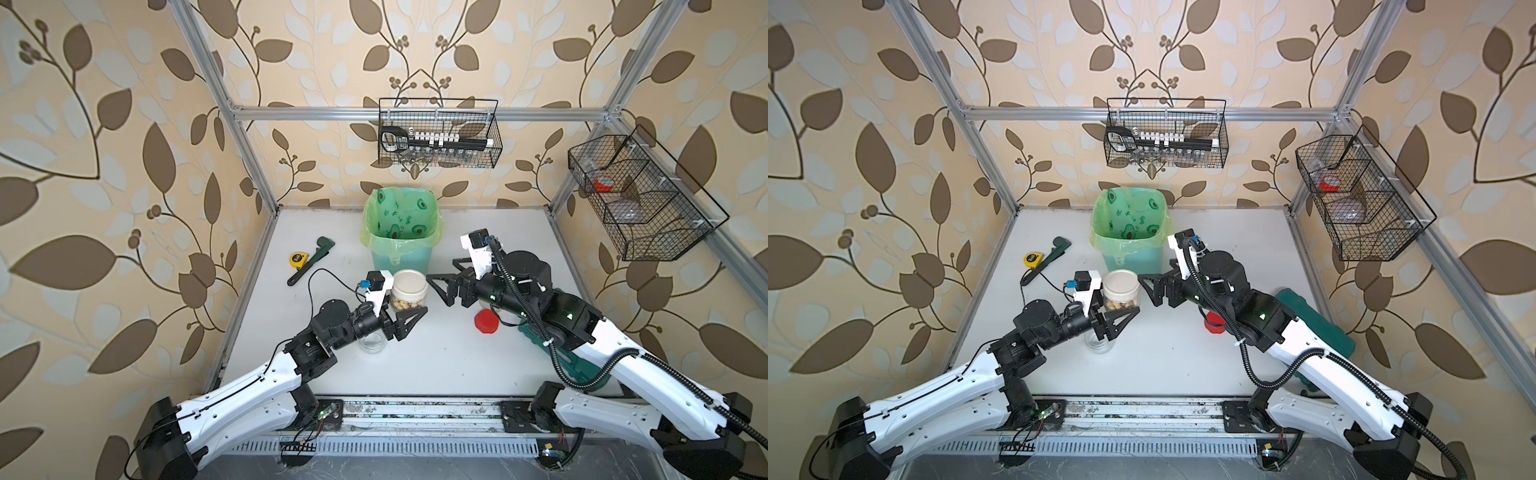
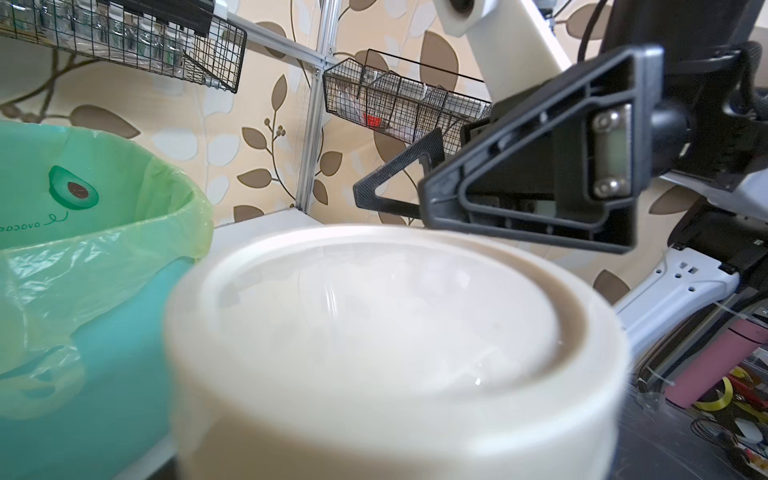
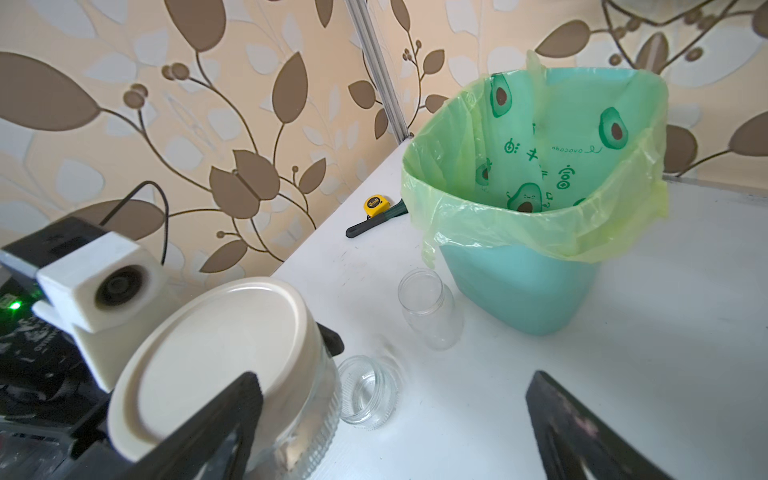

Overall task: Empty moldy peanuts from jars
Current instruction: Unscrew the lid from the jar.

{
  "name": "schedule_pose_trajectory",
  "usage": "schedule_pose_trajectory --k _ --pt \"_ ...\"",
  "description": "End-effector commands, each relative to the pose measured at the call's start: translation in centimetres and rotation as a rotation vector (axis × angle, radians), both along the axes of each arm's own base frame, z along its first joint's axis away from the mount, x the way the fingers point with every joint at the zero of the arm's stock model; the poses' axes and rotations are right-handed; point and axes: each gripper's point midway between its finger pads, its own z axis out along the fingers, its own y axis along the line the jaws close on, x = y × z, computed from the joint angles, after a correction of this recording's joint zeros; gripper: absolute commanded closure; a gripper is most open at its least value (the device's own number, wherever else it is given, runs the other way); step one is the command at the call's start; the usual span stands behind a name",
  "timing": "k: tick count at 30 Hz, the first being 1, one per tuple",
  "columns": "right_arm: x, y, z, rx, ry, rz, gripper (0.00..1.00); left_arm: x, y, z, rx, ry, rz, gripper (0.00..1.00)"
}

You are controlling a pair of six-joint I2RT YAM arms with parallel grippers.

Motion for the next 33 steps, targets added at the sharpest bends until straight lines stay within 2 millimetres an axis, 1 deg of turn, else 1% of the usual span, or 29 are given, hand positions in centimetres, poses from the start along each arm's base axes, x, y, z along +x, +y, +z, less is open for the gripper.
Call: schedule_pose_trajectory --k 1,3,5,7,9,12,16,19,27,33 --pt "-0.6 -0.7 -0.9 -0.017 0.023 0.007 0.0 -0.8 0.7 4.5 -0.109 -0.126 -0.003 1.0" --pt "-1.4 -0.4 0.4 0.032 0.002 0.051 0.0 -0.6 0.7 4.2 -0.099 -0.122 0.007 1.0" --pt "-2.7 0.3 1.9 0.083 -0.021 0.113 0.01 -0.3 0.7 3.9 -0.09 -0.119 0.02 1.0" --pt "-3.7 0.9 2.9 0.098 -0.048 0.146 0.01 0.0 0.6 3.7 -0.084 -0.115 0.028 1.0" --pt "-4.4 1.8 3.2 0.079 -0.07 0.162 0.01 0.1 0.6 3.6 -0.083 -0.112 0.036 1.0" --pt "-5.0 3.5 3.1 0.049 -0.077 0.188 0.0 0.4 0.7 3.3 -0.077 -0.111 0.047 1.0" --pt "-5.0 5.5 2.5 0.023 -0.07 0.196 0.01 0.6 0.9 3.2 -0.073 -0.115 0.065 1.0" --pt "-4.7 6.3 2.3 0.016 -0.065 0.178 0.0 0.6 1.0 3.2 -0.075 -0.116 0.07 1.0" --pt "-4.3 7.8 2.8 0.064 -0.068 0.163 0.01 0.7 0.8 3.0 -0.077 -0.11 0.067 1.0" --pt "-4.3 8.2 3.3 0.074 -0.074 0.166 0.0 0.8 0.7 2.9 -0.071 -0.111 0.067 1.0"
